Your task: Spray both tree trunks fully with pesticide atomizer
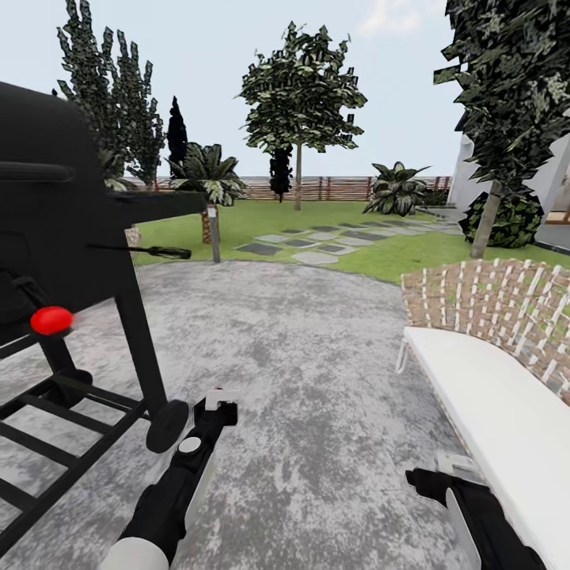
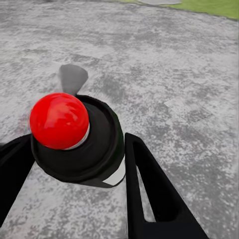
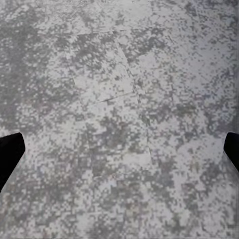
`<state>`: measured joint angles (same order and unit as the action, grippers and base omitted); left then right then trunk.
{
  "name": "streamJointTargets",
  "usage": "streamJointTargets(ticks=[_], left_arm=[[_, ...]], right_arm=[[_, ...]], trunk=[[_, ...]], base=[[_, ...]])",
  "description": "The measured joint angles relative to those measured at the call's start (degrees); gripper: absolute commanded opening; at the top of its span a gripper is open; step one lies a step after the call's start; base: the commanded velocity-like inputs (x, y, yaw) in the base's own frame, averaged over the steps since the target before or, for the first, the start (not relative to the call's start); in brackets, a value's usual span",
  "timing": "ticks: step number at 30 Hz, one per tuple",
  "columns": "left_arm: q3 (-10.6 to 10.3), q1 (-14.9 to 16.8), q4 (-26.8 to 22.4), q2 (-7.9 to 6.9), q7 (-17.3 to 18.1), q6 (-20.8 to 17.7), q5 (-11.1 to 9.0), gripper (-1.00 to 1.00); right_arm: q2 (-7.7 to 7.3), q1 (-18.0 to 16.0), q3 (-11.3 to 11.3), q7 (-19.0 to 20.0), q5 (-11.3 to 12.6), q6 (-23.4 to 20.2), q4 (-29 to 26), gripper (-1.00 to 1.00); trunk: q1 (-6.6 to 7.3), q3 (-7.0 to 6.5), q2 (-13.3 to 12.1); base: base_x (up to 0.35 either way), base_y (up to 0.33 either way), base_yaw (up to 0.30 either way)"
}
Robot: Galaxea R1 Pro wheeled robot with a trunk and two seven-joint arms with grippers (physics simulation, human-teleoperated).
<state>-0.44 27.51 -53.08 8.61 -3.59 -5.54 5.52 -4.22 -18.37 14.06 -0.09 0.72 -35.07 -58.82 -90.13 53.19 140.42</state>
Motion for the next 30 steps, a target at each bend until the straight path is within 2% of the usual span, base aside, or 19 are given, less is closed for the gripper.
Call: streamJointTargets(ticks=[12,30], left_arm=[[0.0,0.0,0.0,-0.01,0.0,0.0,0.0,-1.0],[0.0,0.0,0.0,-0.02,-0.01,0.0,0.0,-1.0]], right_arm=[[-0.01,0.0,0.0,0.0,-0.01,0.0,0.02,1.0],[-0.01,0.0,0.0,0.0,-0.02,0.0,-0.02,1.0]], trunk=[[0.0,0.0,0.0],[0.0,0.0,0.0]], base=[[0.315,-0.149,0.0],[0.336,-0.01,0.0]])
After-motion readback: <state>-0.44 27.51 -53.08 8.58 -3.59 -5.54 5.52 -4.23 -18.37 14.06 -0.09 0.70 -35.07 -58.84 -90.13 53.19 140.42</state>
